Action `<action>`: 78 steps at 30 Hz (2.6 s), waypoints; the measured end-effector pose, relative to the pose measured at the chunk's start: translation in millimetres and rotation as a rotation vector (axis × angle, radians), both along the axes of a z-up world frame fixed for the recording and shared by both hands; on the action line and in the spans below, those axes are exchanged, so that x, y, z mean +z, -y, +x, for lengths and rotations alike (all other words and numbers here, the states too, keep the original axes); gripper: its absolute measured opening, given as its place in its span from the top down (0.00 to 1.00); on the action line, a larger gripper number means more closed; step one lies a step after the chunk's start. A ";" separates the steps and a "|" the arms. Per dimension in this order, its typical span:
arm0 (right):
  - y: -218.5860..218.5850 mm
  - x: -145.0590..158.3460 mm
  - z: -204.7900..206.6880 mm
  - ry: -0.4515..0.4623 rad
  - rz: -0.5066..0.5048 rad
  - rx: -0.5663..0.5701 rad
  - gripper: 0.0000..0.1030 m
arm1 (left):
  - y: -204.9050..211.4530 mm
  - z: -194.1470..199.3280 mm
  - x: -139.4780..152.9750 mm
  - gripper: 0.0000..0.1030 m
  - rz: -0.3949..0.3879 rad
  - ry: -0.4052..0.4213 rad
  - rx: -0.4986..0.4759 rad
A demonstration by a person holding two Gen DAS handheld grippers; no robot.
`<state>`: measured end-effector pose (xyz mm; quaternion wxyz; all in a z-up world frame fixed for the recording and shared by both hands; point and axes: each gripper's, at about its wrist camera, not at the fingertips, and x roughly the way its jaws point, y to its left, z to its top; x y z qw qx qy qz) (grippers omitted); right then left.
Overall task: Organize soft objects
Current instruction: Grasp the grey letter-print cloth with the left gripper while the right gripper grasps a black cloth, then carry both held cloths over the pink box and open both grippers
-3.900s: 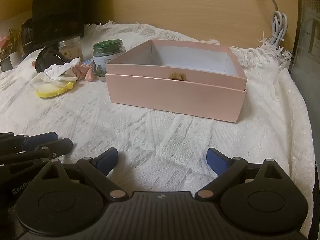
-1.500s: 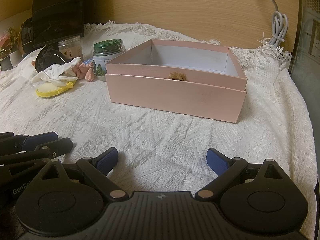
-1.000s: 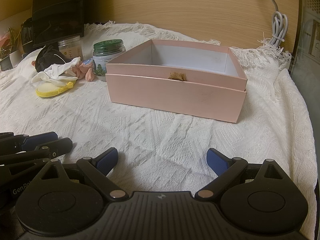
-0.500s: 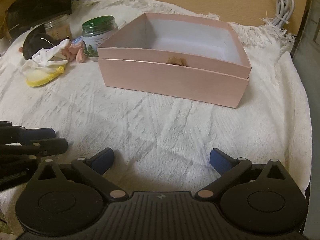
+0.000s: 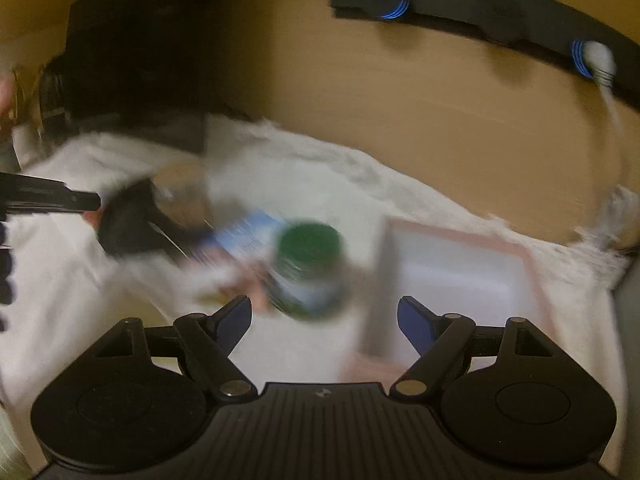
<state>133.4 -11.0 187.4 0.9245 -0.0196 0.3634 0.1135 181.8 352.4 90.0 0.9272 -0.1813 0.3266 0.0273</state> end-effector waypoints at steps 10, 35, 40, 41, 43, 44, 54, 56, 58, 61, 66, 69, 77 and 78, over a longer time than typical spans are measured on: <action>-69.0 -12.0 18.1 -0.066 -0.065 0.079 0.22 | -43.2 70.8 -39.2 0.60 -0.259 -0.086 -0.207; -234.8 -23.9 138.4 -0.230 0.067 0.397 0.54 | -104.6 8.2 -18.9 0.86 0.097 0.079 0.042; -277.5 -46.7 171.8 -0.317 -0.014 0.316 0.67 | -124.3 -7.4 -27.5 0.86 -0.017 0.088 0.073; -279.8 -49.5 178.4 -0.340 -0.010 0.304 0.71 | -125.7 -9.6 -29.1 0.86 -0.032 0.087 0.082; -281.5 -46.8 186.9 -0.360 -0.004 0.312 0.75 | -129.4 -14.5 -30.6 0.86 -0.063 0.084 0.092; -282.3 -41.9 190.1 -0.361 -0.005 0.329 0.83 | -130.3 -14.9 -29.5 0.86 -0.075 0.083 0.093; -227.3 80.0 188.4 -0.220 0.227 0.429 0.95 | -116.9 12.9 41.2 0.86 -0.058 0.131 0.027; -207.6 99.1 182.7 -0.184 0.244 0.421 0.95 | -105.7 22.0 60.9 0.86 -0.041 0.151 -0.012; -184.9 117.4 178.2 -0.150 0.266 0.403 0.95 | -88.9 30.9 79.7 0.86 -0.026 0.173 -0.061; -145.4 138.9 173.7 -0.099 0.291 0.360 0.95 | -58.8 44.5 105.1 0.86 -0.007 0.206 -0.145; -72.2 169.1 155.9 -0.006 0.274 0.246 0.95 | 5.3 68.8 134.6 0.86 -0.012 0.229 -0.314; -20.9 176.8 146.7 0.022 0.264 0.154 0.95 | 52.3 82.0 142.1 0.86 -0.022 0.227 -0.433; 75.3 171.8 109.0 0.063 0.185 -0.086 0.95 | 184.8 101.2 122.2 0.86 -0.110 0.140 -0.745; 84.2 170.0 105.0 0.063 0.173 -0.113 0.95 | 197.9 104.5 118.2 0.86 -0.115 0.125 -0.773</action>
